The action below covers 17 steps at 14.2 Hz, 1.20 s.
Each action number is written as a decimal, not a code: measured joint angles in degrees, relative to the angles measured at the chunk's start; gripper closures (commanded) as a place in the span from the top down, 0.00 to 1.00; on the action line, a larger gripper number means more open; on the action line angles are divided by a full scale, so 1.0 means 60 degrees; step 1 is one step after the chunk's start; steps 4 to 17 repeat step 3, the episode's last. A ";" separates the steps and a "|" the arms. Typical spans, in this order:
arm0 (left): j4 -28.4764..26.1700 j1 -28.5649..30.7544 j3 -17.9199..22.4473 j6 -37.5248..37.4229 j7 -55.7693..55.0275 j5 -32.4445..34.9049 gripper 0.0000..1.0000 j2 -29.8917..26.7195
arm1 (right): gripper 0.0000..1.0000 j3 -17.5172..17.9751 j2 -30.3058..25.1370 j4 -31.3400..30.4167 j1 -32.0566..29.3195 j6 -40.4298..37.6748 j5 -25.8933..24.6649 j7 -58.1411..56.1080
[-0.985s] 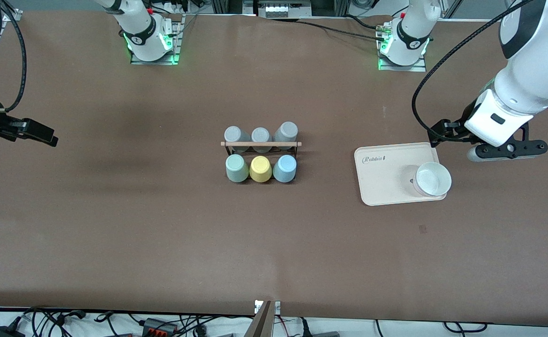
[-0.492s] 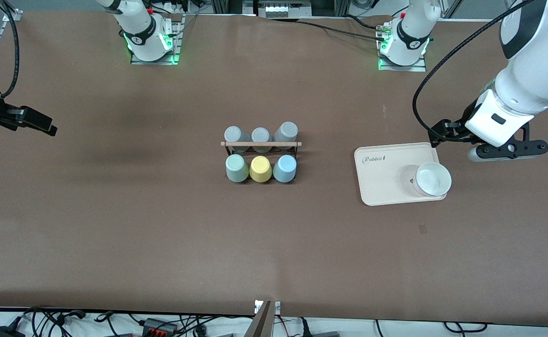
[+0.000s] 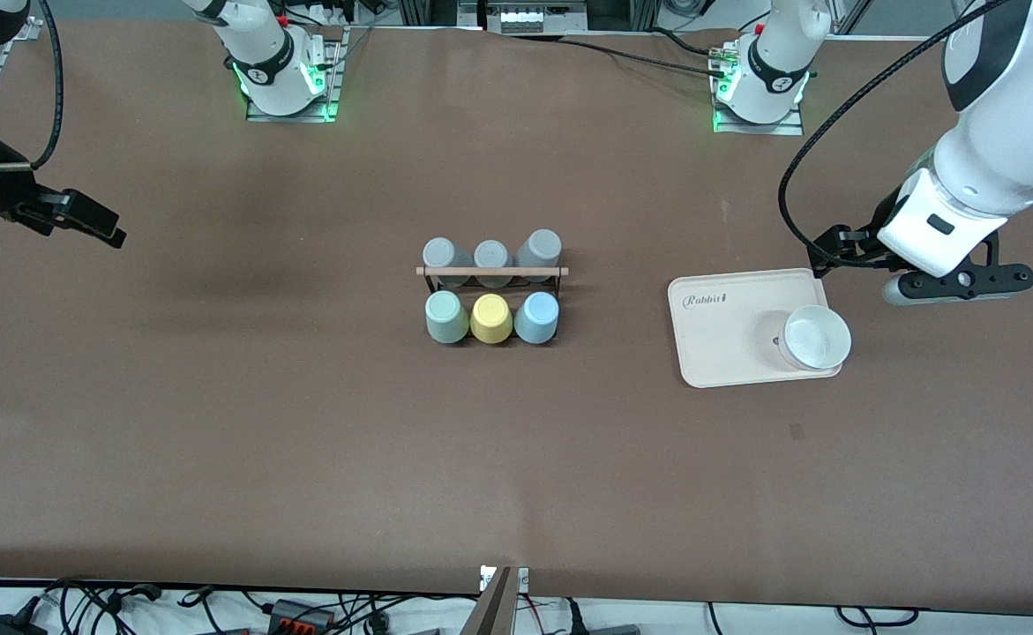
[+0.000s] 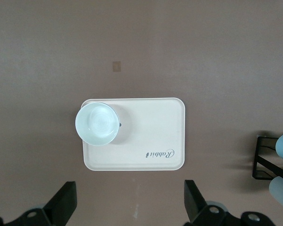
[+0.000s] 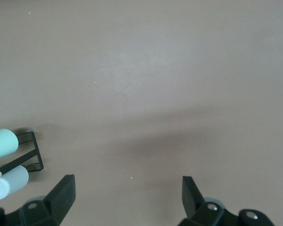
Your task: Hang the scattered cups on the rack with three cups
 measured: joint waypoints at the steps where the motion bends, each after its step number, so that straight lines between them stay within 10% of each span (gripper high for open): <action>1: 0.0000 0.0000 0.0000 0.0000 0.0000 0.0000 1.00 0.0000 | 1.00 0.0036 -0.0018 -0.0016 0.0000 0.0023 -0.0149 -0.0002; 17: 0.0000 0.0001 0.0001 0.0000 0.0000 0.0000 1.00 0.0000 | 1.00 0.0087 -0.0005 -0.0016 0.0002 0.0074 -0.0290 -0.0029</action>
